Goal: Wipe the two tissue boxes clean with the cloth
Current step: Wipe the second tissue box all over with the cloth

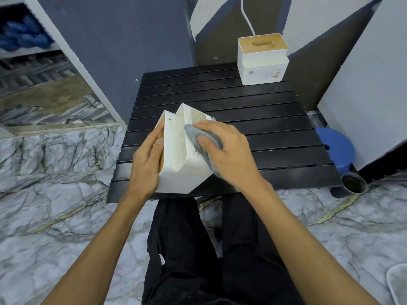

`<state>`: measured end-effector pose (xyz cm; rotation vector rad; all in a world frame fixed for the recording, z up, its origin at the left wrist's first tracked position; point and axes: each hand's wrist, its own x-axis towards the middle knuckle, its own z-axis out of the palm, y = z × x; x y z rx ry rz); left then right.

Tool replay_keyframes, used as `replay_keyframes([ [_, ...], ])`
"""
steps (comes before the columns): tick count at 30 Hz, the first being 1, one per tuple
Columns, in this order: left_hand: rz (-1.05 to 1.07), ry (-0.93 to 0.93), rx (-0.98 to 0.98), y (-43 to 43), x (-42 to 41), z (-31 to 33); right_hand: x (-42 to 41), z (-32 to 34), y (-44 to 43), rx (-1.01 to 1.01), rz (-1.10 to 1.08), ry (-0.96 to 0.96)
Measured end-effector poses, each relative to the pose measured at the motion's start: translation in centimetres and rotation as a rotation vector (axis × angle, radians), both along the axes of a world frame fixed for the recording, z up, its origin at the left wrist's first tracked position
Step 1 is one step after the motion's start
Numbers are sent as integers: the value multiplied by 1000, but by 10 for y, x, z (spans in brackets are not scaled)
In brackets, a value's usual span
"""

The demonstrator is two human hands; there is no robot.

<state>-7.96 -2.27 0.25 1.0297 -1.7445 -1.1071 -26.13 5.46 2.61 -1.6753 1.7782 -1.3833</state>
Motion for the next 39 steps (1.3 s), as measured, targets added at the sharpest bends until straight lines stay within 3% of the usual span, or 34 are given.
replay_keyframes([
  [3, 0, 10, -10, 0, 0, 0, 11, -9, 15, -22, -19, -12],
  [9, -30, 57, 0, 3, 1, 1, 32, -15, 22, -122, -37, 204],
  [18, -41, 56, -7, 3, -1, 3, 18, -10, 16, -33, -137, -68],
  [23, -43, 79, -18, 3, 1, 3, 39, -5, 23, -122, -138, 168],
  [33, -29, 25, -3, 1, 1, 3, 18, -5, 4, -48, -116, -36],
  [39, -15, 36, -2, 3, 3, 3, 30, -1, 4, -82, -59, 116],
])
